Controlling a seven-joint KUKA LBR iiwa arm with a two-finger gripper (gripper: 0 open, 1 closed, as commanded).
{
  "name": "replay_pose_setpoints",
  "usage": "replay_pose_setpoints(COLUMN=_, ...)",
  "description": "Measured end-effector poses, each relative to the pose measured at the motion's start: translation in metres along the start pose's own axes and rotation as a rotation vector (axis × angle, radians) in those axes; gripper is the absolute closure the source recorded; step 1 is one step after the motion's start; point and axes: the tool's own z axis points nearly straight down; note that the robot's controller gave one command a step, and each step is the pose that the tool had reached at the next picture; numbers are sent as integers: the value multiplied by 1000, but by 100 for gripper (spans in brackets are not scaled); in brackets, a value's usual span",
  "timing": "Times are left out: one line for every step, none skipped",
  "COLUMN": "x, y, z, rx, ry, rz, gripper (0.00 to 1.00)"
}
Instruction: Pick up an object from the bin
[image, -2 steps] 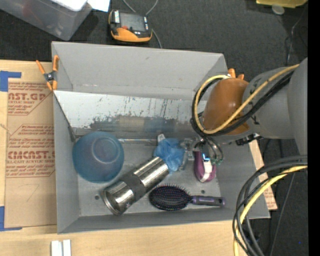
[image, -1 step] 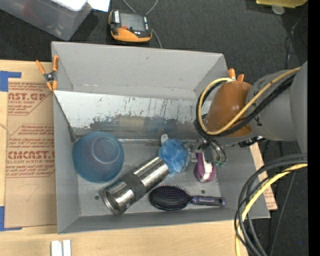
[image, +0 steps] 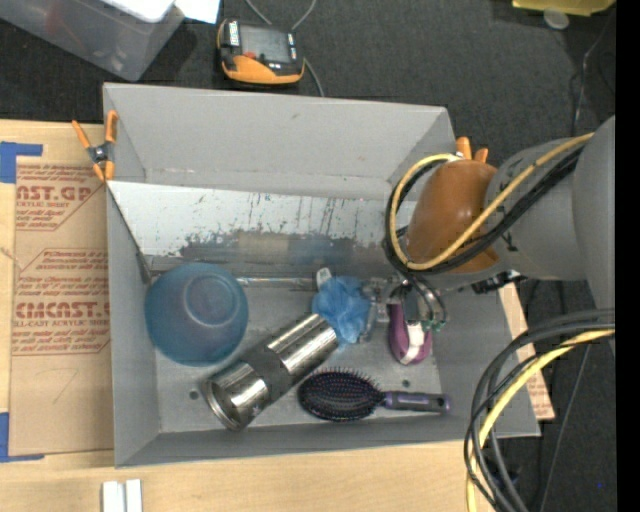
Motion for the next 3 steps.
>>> replay_pose_setpoints(x=3, y=18, z=-1, rx=2, ry=-7, rz=-128, gripper=100)
replay_pose_setpoints(x=1, y=16, z=0, rx=0, ry=-5, rz=-80, gripper=100)
replay_pose_setpoints(x=1, y=30, z=0, rx=5, ry=-15, rz=-129, gripper=100)
